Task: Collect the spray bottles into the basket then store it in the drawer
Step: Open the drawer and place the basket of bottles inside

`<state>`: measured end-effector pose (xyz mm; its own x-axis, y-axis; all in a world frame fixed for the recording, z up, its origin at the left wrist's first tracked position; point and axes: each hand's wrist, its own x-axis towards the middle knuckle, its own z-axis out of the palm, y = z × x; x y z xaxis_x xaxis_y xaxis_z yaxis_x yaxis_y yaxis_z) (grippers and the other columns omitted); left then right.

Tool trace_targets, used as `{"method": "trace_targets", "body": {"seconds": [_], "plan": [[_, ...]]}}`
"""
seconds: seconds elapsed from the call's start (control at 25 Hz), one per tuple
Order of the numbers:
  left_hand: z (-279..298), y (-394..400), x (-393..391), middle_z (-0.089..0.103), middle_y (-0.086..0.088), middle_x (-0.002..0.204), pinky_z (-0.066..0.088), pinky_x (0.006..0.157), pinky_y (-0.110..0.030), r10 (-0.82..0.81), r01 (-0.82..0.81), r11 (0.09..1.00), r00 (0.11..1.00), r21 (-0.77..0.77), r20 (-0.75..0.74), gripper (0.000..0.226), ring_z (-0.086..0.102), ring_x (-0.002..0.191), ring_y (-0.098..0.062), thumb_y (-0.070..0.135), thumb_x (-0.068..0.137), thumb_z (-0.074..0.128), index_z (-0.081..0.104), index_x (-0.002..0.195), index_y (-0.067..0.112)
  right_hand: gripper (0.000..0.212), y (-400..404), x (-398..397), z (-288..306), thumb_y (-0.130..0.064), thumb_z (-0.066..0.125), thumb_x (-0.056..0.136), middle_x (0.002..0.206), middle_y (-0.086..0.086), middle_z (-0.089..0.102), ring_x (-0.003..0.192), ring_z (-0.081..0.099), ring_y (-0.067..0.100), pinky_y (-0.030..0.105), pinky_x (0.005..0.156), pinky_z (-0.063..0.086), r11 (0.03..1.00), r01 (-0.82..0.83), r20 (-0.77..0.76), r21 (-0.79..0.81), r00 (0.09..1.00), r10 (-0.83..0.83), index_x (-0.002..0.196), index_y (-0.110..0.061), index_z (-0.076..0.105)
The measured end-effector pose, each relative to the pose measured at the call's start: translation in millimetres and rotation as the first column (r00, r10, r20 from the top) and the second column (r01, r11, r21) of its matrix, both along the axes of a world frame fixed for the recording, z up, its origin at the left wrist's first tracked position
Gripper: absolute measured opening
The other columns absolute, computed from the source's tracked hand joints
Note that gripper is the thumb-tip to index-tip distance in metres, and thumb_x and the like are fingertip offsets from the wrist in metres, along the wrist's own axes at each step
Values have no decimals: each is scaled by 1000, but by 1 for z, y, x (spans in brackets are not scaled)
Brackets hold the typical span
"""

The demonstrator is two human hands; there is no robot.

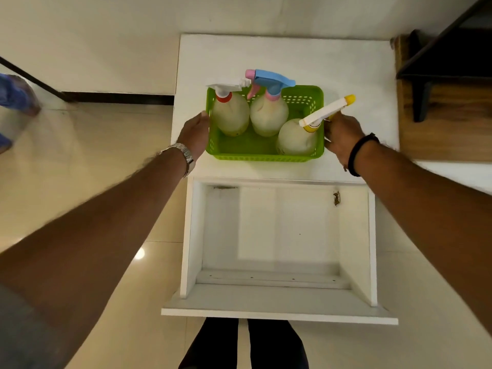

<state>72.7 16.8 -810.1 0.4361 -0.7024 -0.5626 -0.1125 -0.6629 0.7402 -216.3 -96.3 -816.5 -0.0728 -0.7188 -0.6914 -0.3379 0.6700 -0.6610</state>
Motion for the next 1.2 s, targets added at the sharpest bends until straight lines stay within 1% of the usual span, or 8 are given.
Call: {"method": "trace_targets", "body": {"seconds": [0.08,0.24,0.48,0.64,0.8,0.96,1.04,1.2], "plan": [[-3,-2,-6,47,4,75,31,61,-25,19,-19,1000,1000,-14,-13,27,40,66,-10,29,104,35,52,83,24,37,6,9,-6,-32,44,103,117,16,68,113,64,35,41,100,48,999,41,-12,32,999,-41,122,-8,63],[0,12,-13,44,-9,83,31,55,-21,21,-23,999,999,-49,-43,20,36,67,-14,9,100,37,54,95,18,41,30,8,-4,-21,37,102,135,24,60,127,56,40,49,108,46,997,-64,-69,-34,996,62,132,-2,58],[11,122,-44,69,2,117,55,89,-17,75,-110,988,956,-111,-283,44,66,102,-4,-3,101,40,59,134,18,22,149,-32,19,-21,60,85,77,-17,72,79,67,-5,18,76,51,998,-27,27,-53,999,29,89,-36,75],[-12,216,-63,72,-1,118,55,90,-18,246,-215,969,894,121,-376,37,69,105,-6,3,101,48,59,136,10,38,243,-82,-5,-4,52,95,105,-10,70,89,65,-7,27,92,55,993,-104,24,50,994,103,125,-24,63],[-58,255,-75,66,-8,124,54,80,-27,542,-328,820,710,470,-450,27,66,98,-15,38,103,44,66,104,22,54,296,-87,-53,7,45,98,108,-7,68,100,63,8,26,87,53,974,-210,-51,83,975,215,138,-28,53],[-130,257,-77,65,-9,120,52,64,-22,560,-299,769,742,566,-369,43,65,86,-12,52,103,35,67,98,22,59,304,-82,-138,11,48,93,114,3,71,95,60,12,30,88,52,921,-354,-47,162,930,365,139,-24,59],[-161,255,-74,64,-13,129,51,70,-24,560,-292,751,757,593,-336,51,65,92,-16,52,102,34,67,116,16,54,303,-85,-179,8,50,94,118,3,65,93,57,11,12,81,48,890,-363,-33,275,922,386,142,-17,55],[-188,258,-69,58,-12,142,47,73,-29,567,-253,733,740,631,-361,71,62,97,-18,63,100,24,51,143,14,22,301,-79,-226,-17,62,95,74,-3,72,74,61,16,25,65,53,854,161,3,495,982,-188,112,-8,71]]}}
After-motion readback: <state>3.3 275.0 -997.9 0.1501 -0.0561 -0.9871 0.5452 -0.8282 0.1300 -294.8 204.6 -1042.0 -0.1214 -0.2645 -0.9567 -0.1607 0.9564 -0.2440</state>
